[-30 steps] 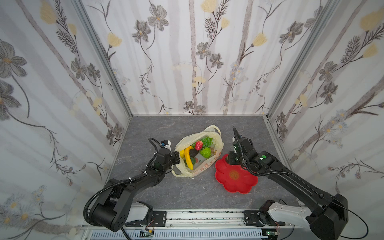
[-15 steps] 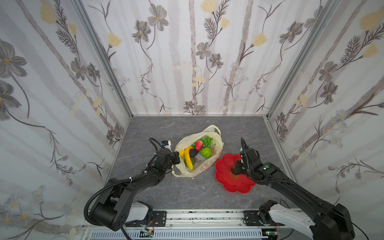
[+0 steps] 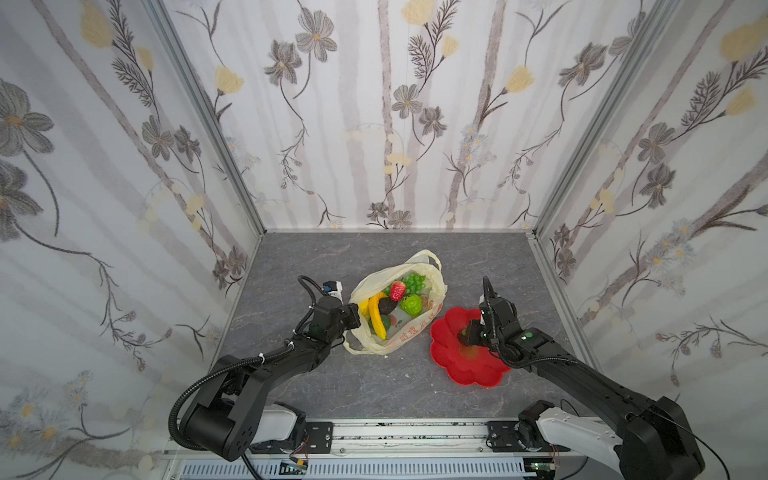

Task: Take the fake fruits out of the plastic bag
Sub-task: 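Lift the mangosteen out and carry it over the red plate, then lower the mangosteen into the red plate and open the right gripper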

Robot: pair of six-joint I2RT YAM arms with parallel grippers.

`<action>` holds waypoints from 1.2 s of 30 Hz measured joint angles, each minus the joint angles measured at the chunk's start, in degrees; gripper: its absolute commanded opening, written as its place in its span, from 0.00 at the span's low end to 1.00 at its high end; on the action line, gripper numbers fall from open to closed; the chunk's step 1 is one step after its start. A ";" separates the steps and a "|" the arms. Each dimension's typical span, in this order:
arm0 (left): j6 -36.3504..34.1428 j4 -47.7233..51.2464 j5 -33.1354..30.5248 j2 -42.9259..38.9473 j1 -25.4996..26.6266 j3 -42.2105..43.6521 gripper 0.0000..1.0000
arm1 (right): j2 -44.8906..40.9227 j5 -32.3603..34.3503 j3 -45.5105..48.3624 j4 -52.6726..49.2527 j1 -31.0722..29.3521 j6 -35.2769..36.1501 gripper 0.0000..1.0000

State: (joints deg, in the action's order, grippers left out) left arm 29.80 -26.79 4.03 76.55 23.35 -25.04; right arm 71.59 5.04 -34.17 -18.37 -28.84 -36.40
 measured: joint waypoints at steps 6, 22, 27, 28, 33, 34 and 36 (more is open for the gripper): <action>-0.02 0.00 -0.15 0.09 0.00 0.00 0.06 | 2.25 -0.02 0.02 1.42 0.04 -0.17 0.19; -0.04 0.00 -0.37 0.28 0.00 0.00 0.07 | 2.71 0.28 -0.37 2.56 0.09 -0.17 0.42; -0.04 0.00 -0.37 0.31 0.00 0.00 0.07 | 1.66 1.03 -1.31 2.03 0.09 -0.15 0.49; -0.04 0.00 -0.37 0.31 0.00 0.00 0.07 | 1.44 1.18 -1.60 1.73 0.09 -0.15 0.50; -0.04 0.00 -0.37 0.33 0.00 0.00 0.06 | 0.76 1.81 -4.13 -0.81 0.07 -0.13 0.54; -0.04 0.00 -0.37 0.33 0.00 0.00 0.07 | 0.74 1.77 -4.94 -1.20 0.02 -0.11 0.56; -0.04 0.00 -0.37 0.33 0.00 0.00 0.07 | 0.74 1.31 -6.62 -1.81 -0.20 0.07 0.59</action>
State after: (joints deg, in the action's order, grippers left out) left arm 29.76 -26.79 3.66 76.88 23.35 -25.04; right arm 72.34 6.35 -40.80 -20.18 -29.04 -36.34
